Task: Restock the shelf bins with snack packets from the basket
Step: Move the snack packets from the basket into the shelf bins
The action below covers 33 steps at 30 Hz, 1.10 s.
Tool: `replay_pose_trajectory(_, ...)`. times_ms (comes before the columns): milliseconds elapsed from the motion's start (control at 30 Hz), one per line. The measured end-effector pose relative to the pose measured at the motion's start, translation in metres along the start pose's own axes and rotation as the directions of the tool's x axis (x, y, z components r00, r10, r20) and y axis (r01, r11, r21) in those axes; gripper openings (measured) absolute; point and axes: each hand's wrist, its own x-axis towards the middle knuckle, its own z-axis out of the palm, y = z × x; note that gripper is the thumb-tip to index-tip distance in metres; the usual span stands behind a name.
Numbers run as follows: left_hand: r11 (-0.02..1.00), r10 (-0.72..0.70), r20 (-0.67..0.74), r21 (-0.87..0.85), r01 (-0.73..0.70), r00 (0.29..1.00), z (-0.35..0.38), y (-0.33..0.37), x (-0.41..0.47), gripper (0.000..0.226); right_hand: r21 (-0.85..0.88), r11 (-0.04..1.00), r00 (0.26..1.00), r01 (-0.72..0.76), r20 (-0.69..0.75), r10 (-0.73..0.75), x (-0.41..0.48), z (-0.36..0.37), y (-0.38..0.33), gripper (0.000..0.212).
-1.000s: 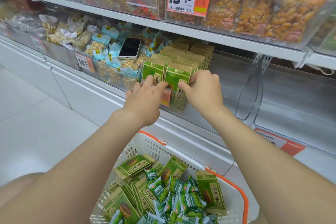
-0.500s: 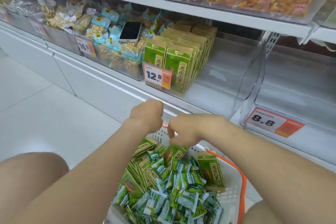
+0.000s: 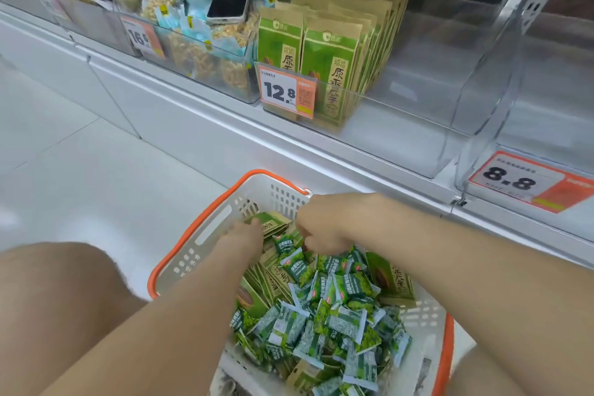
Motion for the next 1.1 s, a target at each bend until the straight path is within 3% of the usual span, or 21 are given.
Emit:
replay_pose_trajectory(100, 0.998, 0.067, -0.025, -0.015, -0.068, 0.997, 0.0, 0.001, 0.002, 0.061, 0.023, 1.0, 1.0, -0.018, -0.003, 0.018, 0.004, -0.004, 0.005, 0.017)
replay_pose_trajectory(233, 0.998, 0.067, -0.213, 0.022, -0.064, 0.975, -0.01, 0.002, 0.002, 0.036, 0.046, 0.998, 0.999, -0.032, -0.032, 0.033, 0.004, -0.012, 0.008, 0.017)
replay_pose_trajectory(367, 0.999, 0.049, -0.308, 0.033, -0.041, 0.95, -0.028, 0.013, -0.006, 0.034, 0.085, 0.995, 0.997, -0.044, -0.052, 0.048, 0.003, -0.017, 0.009, 0.02)
replay_pose_trajectory(500, 0.986, 0.156, -0.454, 0.12, -0.113, 0.877, -0.053, 0.022, -0.014, 0.025, 0.093, 0.995, 0.995, -0.037, -0.088, 0.045, -0.01, -0.028, 0.012, 0.022)
replay_pose_trajectory(633, 0.958, 0.165, -0.449, -0.139, -0.251, 0.878, -0.087, 0.031, -0.033, 0.009, 0.132, 0.99, 0.992, -0.042, -0.113, 0.057, -0.025, -0.033, 0.025, 0.025)
replay_pose_trajectory(800, 0.804, 0.206, -0.468, -0.419, -0.421, 0.859, -0.13, 0.03, -0.064, 0.028, 0.293, 0.956, 0.986, -0.003, -0.161, 0.053, -0.059, -0.033, 0.038, 0.082)
replay_pose_trajectory(900, 0.624, 0.128, -0.464, -0.65, -0.435, 0.876, -0.146, 0.026, -0.08, 0.029, 0.345, 0.937, 0.975, 0.05, -0.222, 0.03, -0.075, -0.027, 0.038, 0.103)
replay_pose_trajectory(1000, 0.456, 0.042, -0.377, -0.817, -0.353, 0.925, -0.15, 0.022, -0.088, 0.022, 0.392, 0.912, 0.943, 0.119, -0.331, 0.02, -0.092, -0.028, 0.037, 0.093)
replay_pose_trajectory(1100, 0.255, -0.033, -0.255, -0.937, -0.239, 0.966, -0.152, 0.02, -0.102, 0.021, 0.385, 0.901, 0.842, 0.199, -0.537, 0.044, -0.114, -0.039, 0.037, 0.06)
